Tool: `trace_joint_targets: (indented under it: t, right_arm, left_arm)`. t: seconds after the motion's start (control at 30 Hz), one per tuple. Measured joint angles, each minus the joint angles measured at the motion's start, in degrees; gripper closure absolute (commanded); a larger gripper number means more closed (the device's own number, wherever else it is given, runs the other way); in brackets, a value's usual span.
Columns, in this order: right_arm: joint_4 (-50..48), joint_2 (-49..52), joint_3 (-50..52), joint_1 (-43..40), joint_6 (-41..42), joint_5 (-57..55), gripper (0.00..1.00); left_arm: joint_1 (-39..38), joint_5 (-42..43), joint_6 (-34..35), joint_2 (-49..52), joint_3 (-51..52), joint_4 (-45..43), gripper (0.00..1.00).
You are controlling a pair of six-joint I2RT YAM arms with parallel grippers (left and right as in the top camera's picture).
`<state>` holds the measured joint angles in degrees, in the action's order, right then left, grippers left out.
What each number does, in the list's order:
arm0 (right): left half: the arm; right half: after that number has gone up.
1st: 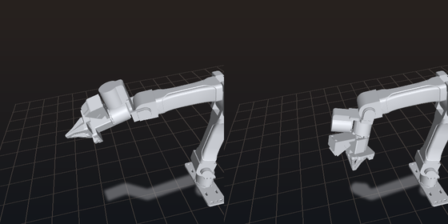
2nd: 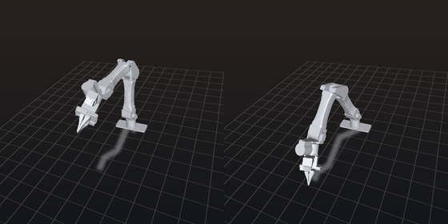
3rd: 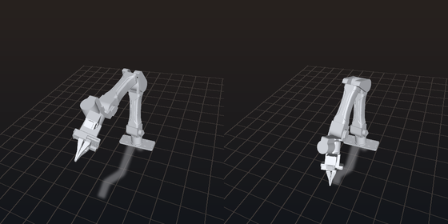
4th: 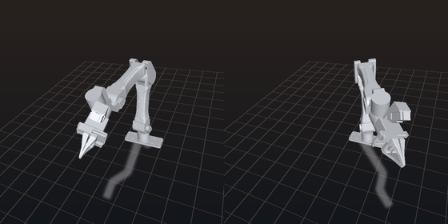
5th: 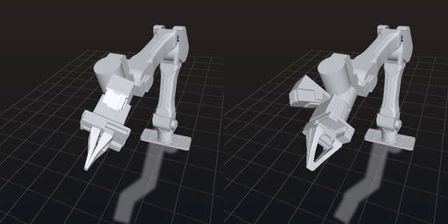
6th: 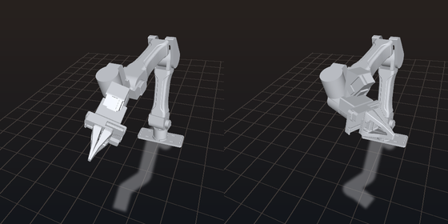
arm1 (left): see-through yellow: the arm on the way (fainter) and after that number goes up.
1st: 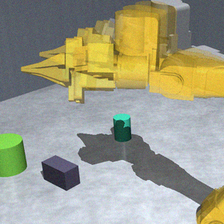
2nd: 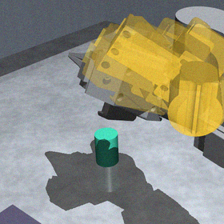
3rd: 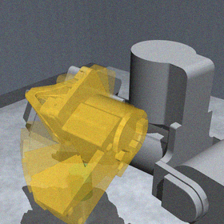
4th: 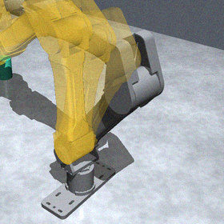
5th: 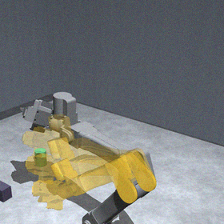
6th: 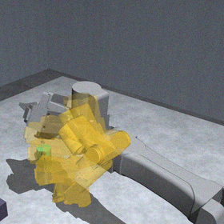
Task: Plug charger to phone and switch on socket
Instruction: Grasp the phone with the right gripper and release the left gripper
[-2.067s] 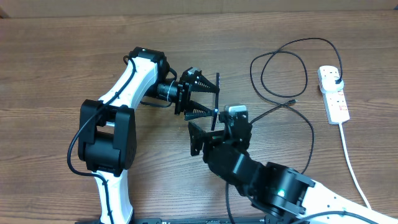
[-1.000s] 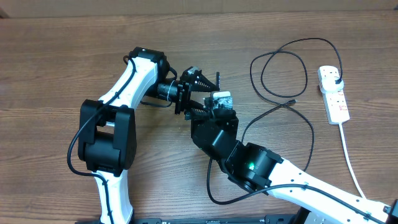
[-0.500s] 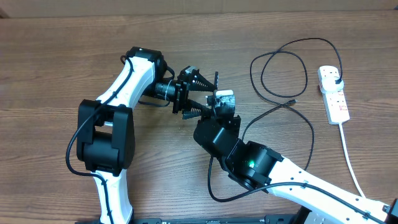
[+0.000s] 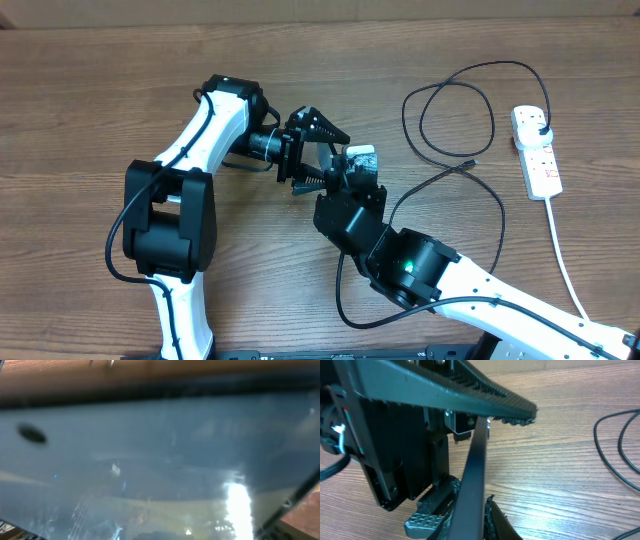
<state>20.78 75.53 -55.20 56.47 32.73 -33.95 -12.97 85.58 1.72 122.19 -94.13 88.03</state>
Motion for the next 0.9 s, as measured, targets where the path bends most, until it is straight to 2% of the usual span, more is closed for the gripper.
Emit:
trace_joint_targets:
  t: [0.3,0.43,0.5,0.73,0.9]
  right_arm:
    - [0.3,-0.8,0.0,0.1,0.0,-1.0,0.96]
    - [2.3,-3.2,0.0,0.2,0.4,-2.1,0.96]
    - [4.3,-5.7,0.0,-0.1,2.2,-2.3,0.96]
    - [17.1,-17.6,0.0,-6.5,18.3,-0.8,0.96]
    - [18.6,-20.6,0.0,-11.6,28.5,8.1,0.96]
  left_arm:
    - [6.3,-1.0,-0.4,0.0,-0.3,1.5,0.0]
    - [11.8,-1.9,-4.6,-0.1,-2.4,7.9,0.0]
    - [14.7,-2.6,-6.5,-0.8,-3.2,8.3,0.0]
    - [25.3,-9.2,-9.2,-11.4,-3.7,8.5,0.0]
    - [33.4,-15.0,-9.5,-23.3,-4.0,8.6,0.0]
